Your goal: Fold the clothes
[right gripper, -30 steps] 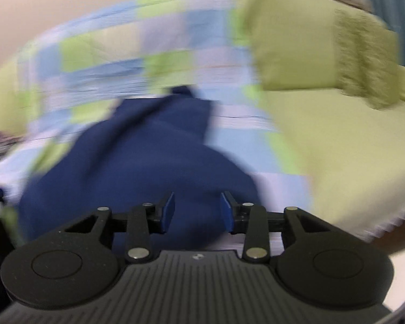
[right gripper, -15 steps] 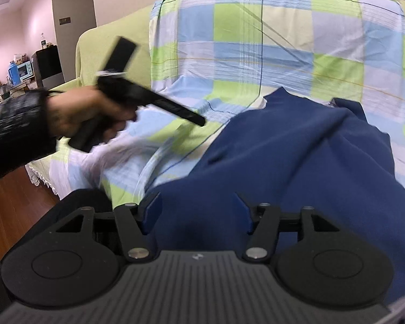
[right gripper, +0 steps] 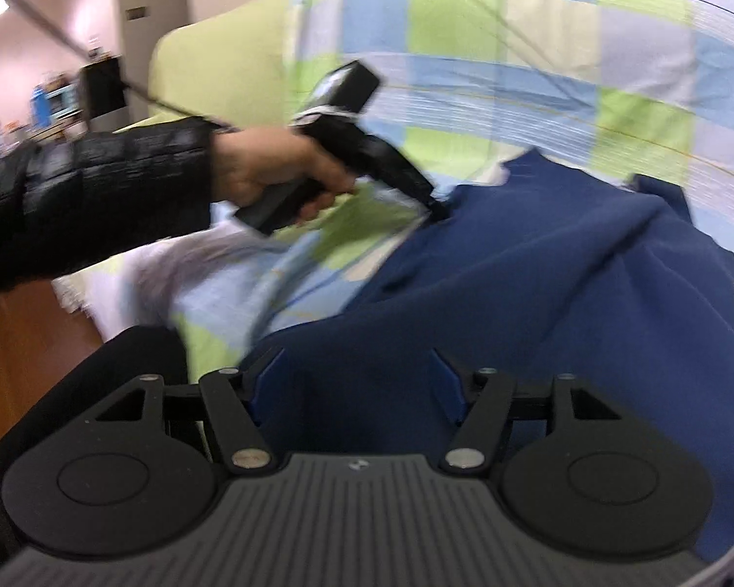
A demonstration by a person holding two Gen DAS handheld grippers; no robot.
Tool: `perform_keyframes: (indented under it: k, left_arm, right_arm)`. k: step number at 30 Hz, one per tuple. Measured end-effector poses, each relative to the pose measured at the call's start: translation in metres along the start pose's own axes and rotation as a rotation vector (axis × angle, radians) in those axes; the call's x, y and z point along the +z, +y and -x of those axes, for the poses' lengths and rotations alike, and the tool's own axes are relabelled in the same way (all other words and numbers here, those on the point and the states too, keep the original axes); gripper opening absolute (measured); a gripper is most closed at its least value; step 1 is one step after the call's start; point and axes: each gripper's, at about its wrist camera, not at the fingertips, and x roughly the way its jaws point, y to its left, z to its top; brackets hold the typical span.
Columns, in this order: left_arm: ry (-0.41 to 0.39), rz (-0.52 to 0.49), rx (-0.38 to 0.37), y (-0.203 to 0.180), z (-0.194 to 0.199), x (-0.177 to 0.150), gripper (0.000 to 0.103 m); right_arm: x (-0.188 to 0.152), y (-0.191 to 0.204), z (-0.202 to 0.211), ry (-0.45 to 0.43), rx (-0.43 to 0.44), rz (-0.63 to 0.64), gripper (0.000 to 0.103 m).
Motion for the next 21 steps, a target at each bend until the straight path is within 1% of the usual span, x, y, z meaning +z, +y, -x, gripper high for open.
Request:
perform_keyframes:
  k: [2, 6, 7, 8, 9, 10, 11, 15, 18, 19, 21]
  left_arm:
    - [-0.037, 0.001, 0.019, 0.009, 0.014, 0.006, 0.006]
    - [0.0, -0.032, 0.015, 0.005, 0.013, 0.002, 0.006]
    - [0.01, -0.038, 0.016, 0.003, 0.012, -0.001, 0.005]
    - [0.019, -0.045, 0.018, 0.0, 0.01, -0.003, 0.005]
    - [0.024, -0.05, 0.02, -0.002, 0.009, -0.006, 0.006]
    - [0.028, -0.055, 0.022, -0.004, 0.009, -0.008, 0.006]
    - [0.026, -0.056, 0.019, -0.004, 0.01, -0.009, 0.006]
    - [-0.009, -0.048, 0.006, -0.004, 0.028, -0.014, 0.007]
    - [-0.023, -0.058, -0.001, -0.002, 0.044, -0.021, 0.007]
    - [-0.025, -0.06, -0.002, -0.001, 0.05, -0.025, 0.007]
    - [-0.03, -0.057, -0.006, 0.002, 0.06, -0.032, 0.008]
  right_arm:
    - [-0.002, 0.01, 0.002, 0.032, 0.025, 0.029, 0.06]
    - [-0.008, 0.027, -0.006, 0.078, 0.087, 0.038, 0.058]
    - [-0.009, 0.031, -0.011, 0.09, 0.107, 0.038, 0.055]
    - [-0.01, 0.036, -0.017, 0.109, 0.129, 0.039, 0.051]
    - [-0.011, 0.041, -0.025, 0.131, 0.149, 0.039, 0.041]
    - [-0.012, 0.045, -0.031, 0.148, 0.164, 0.038, 0.036]
    - [-0.014, 0.049, -0.038, 0.166, 0.168, 0.04, 0.034]
    - [-0.018, 0.059, -0.055, 0.213, 0.073, 0.064, 0.034]
    - [-0.022, 0.065, -0.067, 0.242, -0.019, 0.089, 0.034]
    - [-0.023, 0.068, -0.071, 0.254, -0.034, 0.101, 0.034]
    - [-0.025, 0.074, -0.081, 0.276, -0.034, 0.122, 0.033]
